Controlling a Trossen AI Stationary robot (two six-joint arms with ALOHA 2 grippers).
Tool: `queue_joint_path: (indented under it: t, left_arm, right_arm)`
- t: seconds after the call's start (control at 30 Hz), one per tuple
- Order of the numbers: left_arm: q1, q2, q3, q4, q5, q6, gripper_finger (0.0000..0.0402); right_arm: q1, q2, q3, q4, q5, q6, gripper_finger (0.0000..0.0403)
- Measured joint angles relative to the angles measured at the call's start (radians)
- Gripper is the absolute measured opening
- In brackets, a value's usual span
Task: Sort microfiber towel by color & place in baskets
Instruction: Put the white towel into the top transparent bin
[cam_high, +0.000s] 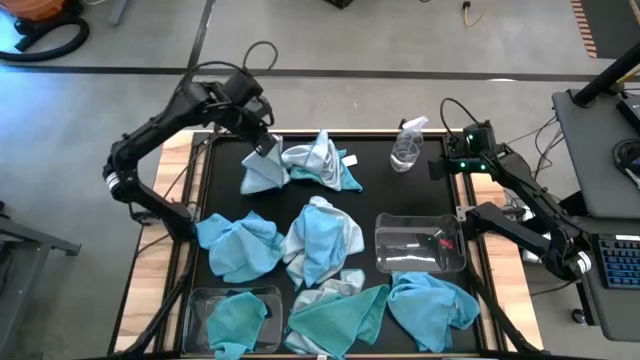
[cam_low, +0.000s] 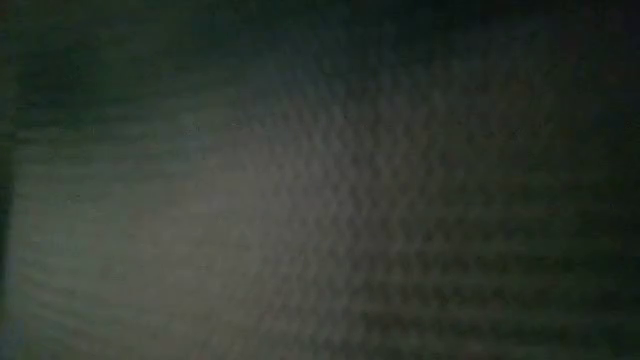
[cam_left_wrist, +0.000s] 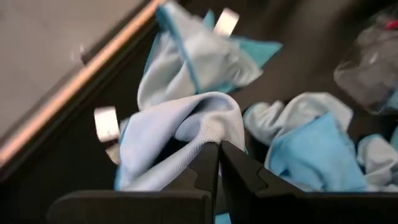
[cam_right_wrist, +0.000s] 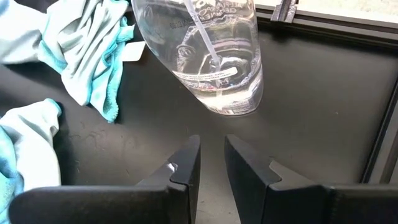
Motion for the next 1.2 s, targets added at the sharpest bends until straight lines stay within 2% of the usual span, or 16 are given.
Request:
queue_joint_path:
  t: [0.27, 0.4, 0.57, 0.9, 1.0, 1.1, 1.2]
  left_arm:
    - [-0.182, -0.041, 0.072, 0.055, -0.030, -0.045, 0.0000]
    - [-0.290, -0.043, 0.072, 0.142, -0.031, -0.049, 0.0000]
    - [-0.391, -0.010, 0.073, 0.281, -0.080, -0.026, 0.0000]
    - [-0.455, 0.057, 0.073, 0.490, -0.081, -0.015, 0.0000]
    - [-0.466, 0.075, 0.074, 0.573, -0.041, -0.009, 0.0000]
    - [-0.478, 0.097, 0.101, 0.595, 0.014, 0.010, 0.0000]
    - [-0.484, 0.113, 0.142, 0.570, 0.018, 0.032, 0.0000]
  right_arm:
    - [0.000, 0.000, 0.000, 0.000, 0.000, 0.000, 0.0068]
    - [0.000, 0.000, 0.000, 0.000, 0.000, 0.000, 0.0068]
    - [0.000, 0.000, 0.000, 0.017, 0.000, 0.002, 0.0068]
    - [0.000, 0.000, 0.000, 0.024, 0.000, 0.003, 0.0068]
    - [0.000, 0.000, 0.000, 0.026, 0.000, 0.003, 0.0068]
    - [0.000, 0.000, 0.000, 0.026, 0.000, 0.003, 0.0068]
    - [0.000, 0.000, 0.000, 0.026, 0.000, 0.003, 0.0068]
